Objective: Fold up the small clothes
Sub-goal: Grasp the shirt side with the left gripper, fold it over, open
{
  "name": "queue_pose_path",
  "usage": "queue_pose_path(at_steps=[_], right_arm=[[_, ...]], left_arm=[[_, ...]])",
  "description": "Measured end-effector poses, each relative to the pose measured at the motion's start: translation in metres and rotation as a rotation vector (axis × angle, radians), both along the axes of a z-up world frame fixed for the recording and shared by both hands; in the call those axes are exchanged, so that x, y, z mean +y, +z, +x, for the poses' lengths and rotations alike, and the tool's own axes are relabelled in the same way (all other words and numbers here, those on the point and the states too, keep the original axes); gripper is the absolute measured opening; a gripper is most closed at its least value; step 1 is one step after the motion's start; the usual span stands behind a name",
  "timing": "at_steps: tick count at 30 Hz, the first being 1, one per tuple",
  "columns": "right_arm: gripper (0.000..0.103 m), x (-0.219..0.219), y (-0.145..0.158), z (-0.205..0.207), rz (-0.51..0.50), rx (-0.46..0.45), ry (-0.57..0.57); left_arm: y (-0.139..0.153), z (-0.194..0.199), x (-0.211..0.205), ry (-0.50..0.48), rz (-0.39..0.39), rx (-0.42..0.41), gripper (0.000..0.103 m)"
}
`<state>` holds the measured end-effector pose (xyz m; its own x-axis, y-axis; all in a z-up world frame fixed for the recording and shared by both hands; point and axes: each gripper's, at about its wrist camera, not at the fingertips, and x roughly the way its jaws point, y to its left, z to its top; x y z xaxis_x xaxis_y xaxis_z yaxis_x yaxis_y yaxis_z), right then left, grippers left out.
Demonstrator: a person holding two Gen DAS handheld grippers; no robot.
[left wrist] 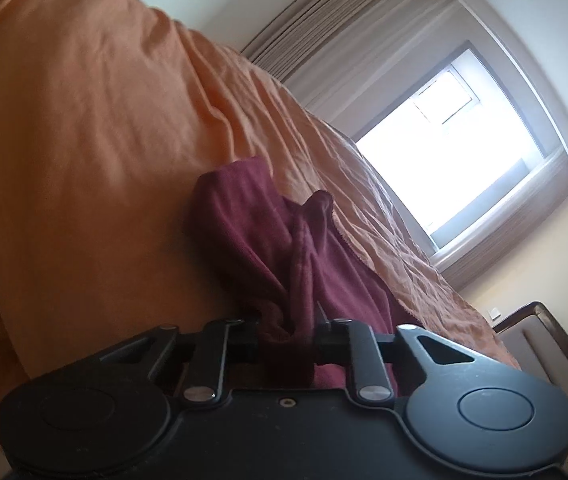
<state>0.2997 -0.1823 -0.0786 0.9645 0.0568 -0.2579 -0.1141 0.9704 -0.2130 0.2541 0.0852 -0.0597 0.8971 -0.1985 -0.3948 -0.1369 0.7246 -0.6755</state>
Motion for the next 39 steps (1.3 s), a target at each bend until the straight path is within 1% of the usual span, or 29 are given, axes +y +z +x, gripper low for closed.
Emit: queue_pose_path(at_steps=[3,6,9,13,17,20,23,25,27,29,31,34,36,37,39], right_arm=[[0.103,-0.006,0.005,-0.004,0.012,0.017,0.015],[0.103,-0.013,0.017,-0.012,0.011,0.036,-0.015],[0.103,-0.023,0.031,-0.031,0.004,-0.003,-0.024],[0.103,-0.044,0.042,-0.060,0.004,-0.043,-0.036],[0.103,-0.067,0.045,-0.083,0.006,-0.050,-0.094],[0.103,-0.086,0.042,-0.101,0.007,-0.046,-0.161],[0.103,-0.104,0.035,-0.116,0.002,-0.019,-0.241],[0.103,-0.113,0.030,-0.125,0.004,0.004,-0.279],[0.103,-0.122,0.026,-0.134,0.010,0.020,-0.307],[0.103,-0.130,0.022,-0.141,0.019,0.036,-0.329],[0.103,-0.137,0.018,-0.145,0.028,0.051,-0.342],[0.103,-0.144,0.013,-0.150,0.039,0.069,-0.357],[0.103,-0.147,0.010,-0.151,0.049,0.078,-0.365],[0.103,-0.149,0.009,-0.151,0.054,0.082,-0.368],[0.103,-0.153,0.006,-0.153,0.068,0.088,-0.374]], left_arm=[[0.011,0.001,-0.005,-0.002,0.039,-0.011,0.016],[0.025,0.002,-0.011,-0.021,0.096,-0.043,0.015],[0.043,0.008,-0.021,-0.067,0.161,-0.101,0.015],[0.074,0.027,-0.048,-0.159,0.240,-0.159,0.014],[0.110,0.043,-0.099,-0.316,0.357,-0.229,0.014],[0.125,0.046,-0.149,-0.463,0.442,-0.282,0.014],[0.123,0.039,-0.202,-0.613,0.530,-0.316,0.014],[0.111,0.030,-0.236,-0.713,0.596,-0.328,0.014],[0.095,0.023,-0.259,-0.797,0.633,-0.319,0.013],[0.080,0.020,-0.275,-0.861,0.642,-0.278,0.013],[0.064,0.017,-0.281,-0.901,0.633,-0.231,0.013],[0.045,0.020,-0.275,-0.903,0.605,-0.182,0.015],[0.042,0.026,-0.269,-0.901,0.554,-0.149,0.018],[0.042,0.028,-0.266,-0.899,0.529,-0.134,0.020],[0.041,0.031,-0.263,-0.904,0.477,-0.106,0.033]])
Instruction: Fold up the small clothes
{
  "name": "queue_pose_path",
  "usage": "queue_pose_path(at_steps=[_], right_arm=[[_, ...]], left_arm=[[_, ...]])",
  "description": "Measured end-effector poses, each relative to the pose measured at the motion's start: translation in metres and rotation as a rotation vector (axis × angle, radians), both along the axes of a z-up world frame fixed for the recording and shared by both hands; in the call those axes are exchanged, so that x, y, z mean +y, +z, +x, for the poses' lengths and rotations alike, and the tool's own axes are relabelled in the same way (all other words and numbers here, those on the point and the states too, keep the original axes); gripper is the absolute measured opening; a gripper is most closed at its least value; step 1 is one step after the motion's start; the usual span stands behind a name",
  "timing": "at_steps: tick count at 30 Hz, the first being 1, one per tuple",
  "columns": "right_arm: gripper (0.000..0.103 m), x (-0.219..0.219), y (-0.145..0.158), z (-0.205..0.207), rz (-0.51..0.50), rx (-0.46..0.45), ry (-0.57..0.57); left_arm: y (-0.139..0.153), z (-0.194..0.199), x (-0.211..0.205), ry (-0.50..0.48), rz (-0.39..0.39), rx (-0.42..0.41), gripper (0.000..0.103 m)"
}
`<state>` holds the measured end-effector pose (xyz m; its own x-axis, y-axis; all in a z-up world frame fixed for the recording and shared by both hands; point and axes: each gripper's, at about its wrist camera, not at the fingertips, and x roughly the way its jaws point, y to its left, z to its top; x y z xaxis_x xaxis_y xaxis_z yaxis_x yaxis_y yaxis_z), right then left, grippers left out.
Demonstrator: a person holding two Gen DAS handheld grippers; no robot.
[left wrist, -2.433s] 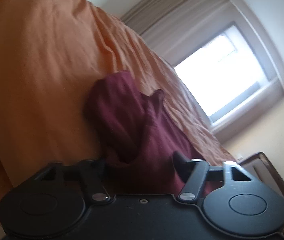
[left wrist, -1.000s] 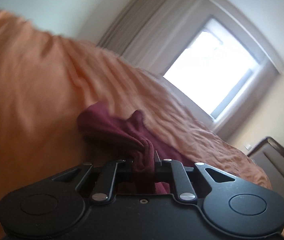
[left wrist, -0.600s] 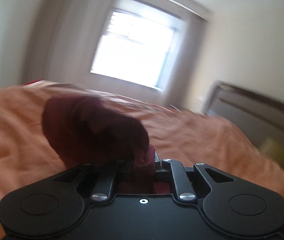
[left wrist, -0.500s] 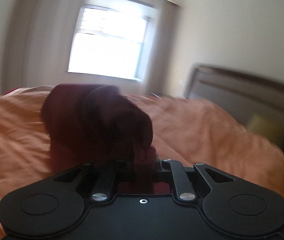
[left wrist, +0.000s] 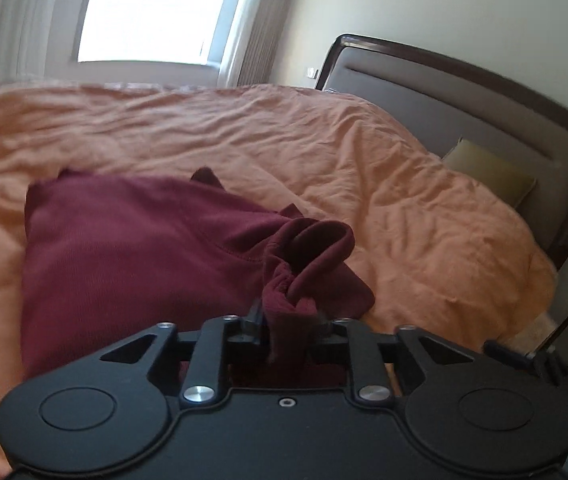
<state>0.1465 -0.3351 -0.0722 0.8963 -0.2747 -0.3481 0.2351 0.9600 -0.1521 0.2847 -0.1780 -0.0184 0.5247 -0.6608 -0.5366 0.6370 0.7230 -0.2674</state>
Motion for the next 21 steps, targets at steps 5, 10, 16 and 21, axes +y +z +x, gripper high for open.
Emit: queue_pose_path(at_steps=[5,10,16,21], right_arm=[[0.103,-0.003,-0.001,-0.002,0.044,0.000,-0.015],[0.103,-0.005,0.002,-0.003,0.065,-0.023,-0.028],[0.103,-0.016,0.015,0.004,0.210,-0.094,-0.003],[0.100,-0.027,0.032,0.021,0.354,-0.149,0.065]], left_arm=[[0.006,-0.009,0.005,-0.022,-0.090,0.027,0.072],[0.016,-0.024,0.023,0.073,-0.112,-0.004,0.095],[0.024,-0.024,0.058,0.319,-0.119,-0.001,0.102],[0.013,-0.016,0.096,0.524,-0.109,0.038,0.102]])
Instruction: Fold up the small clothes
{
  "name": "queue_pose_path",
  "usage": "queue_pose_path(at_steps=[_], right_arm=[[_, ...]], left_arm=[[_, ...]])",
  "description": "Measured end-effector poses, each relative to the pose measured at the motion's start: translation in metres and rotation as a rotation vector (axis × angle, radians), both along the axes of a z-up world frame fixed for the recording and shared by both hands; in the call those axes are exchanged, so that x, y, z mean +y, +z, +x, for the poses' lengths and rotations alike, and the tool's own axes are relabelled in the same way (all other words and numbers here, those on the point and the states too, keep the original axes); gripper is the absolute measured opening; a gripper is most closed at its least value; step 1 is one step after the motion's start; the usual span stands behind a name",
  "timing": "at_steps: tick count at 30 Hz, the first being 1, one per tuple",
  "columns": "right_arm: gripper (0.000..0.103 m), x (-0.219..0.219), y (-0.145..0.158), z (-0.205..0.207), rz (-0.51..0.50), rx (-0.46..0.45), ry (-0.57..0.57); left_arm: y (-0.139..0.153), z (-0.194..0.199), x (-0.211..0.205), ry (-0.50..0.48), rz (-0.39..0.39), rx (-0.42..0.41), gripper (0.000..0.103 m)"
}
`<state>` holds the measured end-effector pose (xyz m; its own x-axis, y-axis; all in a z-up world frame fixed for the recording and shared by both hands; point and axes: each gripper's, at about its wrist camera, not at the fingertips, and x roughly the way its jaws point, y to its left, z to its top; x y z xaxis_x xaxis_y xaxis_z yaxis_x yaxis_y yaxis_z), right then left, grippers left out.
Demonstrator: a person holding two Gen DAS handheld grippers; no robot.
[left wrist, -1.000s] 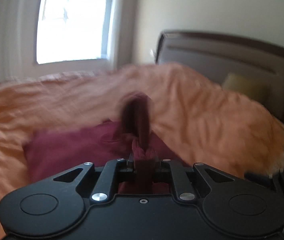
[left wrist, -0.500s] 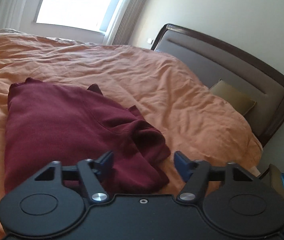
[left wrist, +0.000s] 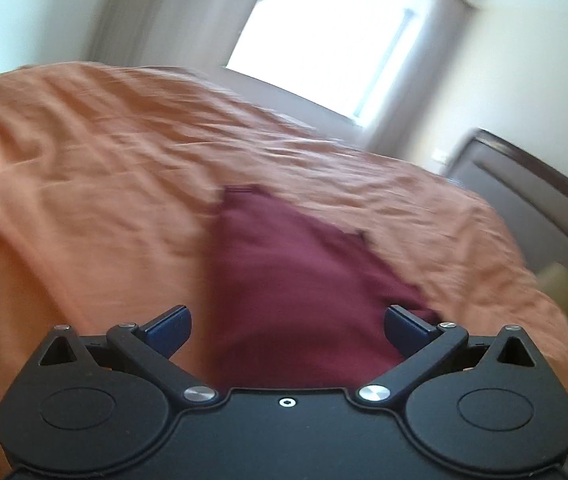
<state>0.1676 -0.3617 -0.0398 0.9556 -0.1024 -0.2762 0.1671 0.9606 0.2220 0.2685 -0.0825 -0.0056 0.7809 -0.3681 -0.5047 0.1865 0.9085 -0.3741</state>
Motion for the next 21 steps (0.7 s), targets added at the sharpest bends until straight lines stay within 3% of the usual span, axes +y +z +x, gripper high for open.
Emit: queue_pose_path(at_steps=[3,5,7,9,12,15,17,18,21], right_arm=[[0.089,0.005,0.010,0.019,-0.049,0.003,0.020],[0.080,0.007,0.014,0.034,-0.075,0.007,0.045],[0.062,0.003,0.016,0.052,-0.066,0.015,0.072],[0.050,-0.006,0.019,0.070,-0.021,0.036,0.101],[0.048,-0.019,0.020,0.091,0.057,0.080,0.155],[0.046,-0.021,0.017,0.105,0.039,0.150,0.208],[0.035,-0.017,0.013,0.105,0.020,0.179,0.228],[0.019,-0.015,0.011,0.104,0.012,0.187,0.235],[0.014,-0.005,0.008,0.092,-0.074,0.164,0.229]], left_arm=[[-0.016,0.003,0.018,0.083,0.004,0.055,0.102],[-0.025,0.005,0.025,0.085,-0.024,0.095,0.102],[-0.029,0.004,0.029,0.077,-0.042,0.093,0.102],[-0.028,0.004,0.029,0.070,-0.024,0.089,0.102],[-0.028,0.004,0.027,0.066,-0.012,0.088,0.102],[-0.029,0.004,0.024,0.062,-0.011,0.088,0.102],[-0.029,0.002,0.024,0.061,-0.013,0.089,0.102],[-0.029,0.004,0.023,0.060,-0.014,0.090,0.102],[-0.030,0.004,0.023,0.059,-0.011,0.090,0.102]])
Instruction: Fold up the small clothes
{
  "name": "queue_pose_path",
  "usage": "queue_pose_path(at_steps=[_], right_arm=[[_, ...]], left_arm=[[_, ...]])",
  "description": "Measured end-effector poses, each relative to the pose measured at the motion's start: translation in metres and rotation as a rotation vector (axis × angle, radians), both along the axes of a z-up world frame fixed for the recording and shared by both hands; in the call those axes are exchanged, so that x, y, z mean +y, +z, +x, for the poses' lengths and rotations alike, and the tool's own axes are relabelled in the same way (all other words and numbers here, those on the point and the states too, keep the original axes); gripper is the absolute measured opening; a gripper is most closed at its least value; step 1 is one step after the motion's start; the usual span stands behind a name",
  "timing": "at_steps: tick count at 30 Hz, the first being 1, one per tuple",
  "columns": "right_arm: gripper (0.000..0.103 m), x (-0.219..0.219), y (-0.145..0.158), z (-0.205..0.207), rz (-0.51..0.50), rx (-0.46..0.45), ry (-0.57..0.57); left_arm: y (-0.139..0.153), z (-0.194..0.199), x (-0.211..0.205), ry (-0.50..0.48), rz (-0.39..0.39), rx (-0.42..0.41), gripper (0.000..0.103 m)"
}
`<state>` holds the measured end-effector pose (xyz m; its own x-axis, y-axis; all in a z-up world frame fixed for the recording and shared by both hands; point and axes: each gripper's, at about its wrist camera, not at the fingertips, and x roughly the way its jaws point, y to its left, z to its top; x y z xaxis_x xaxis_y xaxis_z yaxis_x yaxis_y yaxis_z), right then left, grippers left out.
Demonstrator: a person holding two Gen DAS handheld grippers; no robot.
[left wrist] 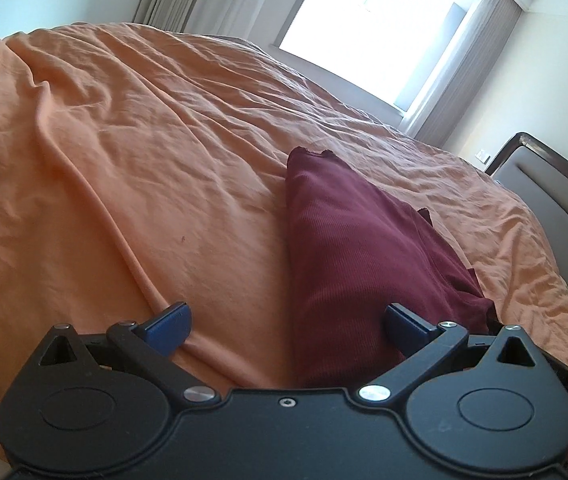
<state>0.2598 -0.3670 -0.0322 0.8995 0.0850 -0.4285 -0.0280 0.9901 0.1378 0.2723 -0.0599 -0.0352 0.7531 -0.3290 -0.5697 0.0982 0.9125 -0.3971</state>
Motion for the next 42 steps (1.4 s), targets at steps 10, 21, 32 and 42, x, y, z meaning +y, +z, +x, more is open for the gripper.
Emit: queue_pose_path(at_steps=[10,21,32,42], right_arm=[[0.013,0.032,-0.025,-0.034,-0.263,-0.079,-0.076],[0.064,0.004,-0.005,-0.051,-0.072,-0.100,-0.092],[0.051,-0.040,0.006,0.036,0.126,0.037,-0.079],[0.003,-0.034,0.014,0.070,0.010,0.050,-0.060]], left_arm=[[-0.001,-0.001,0.000,-0.024,0.002,0.005,0.102],[-0.002,-0.002,-0.001,-0.026,0.008,0.004,0.102],[-0.002,-0.001,0.000,-0.031,0.019,0.002,0.102],[0.003,0.009,-0.009,-0.082,0.000,0.022,0.102]])
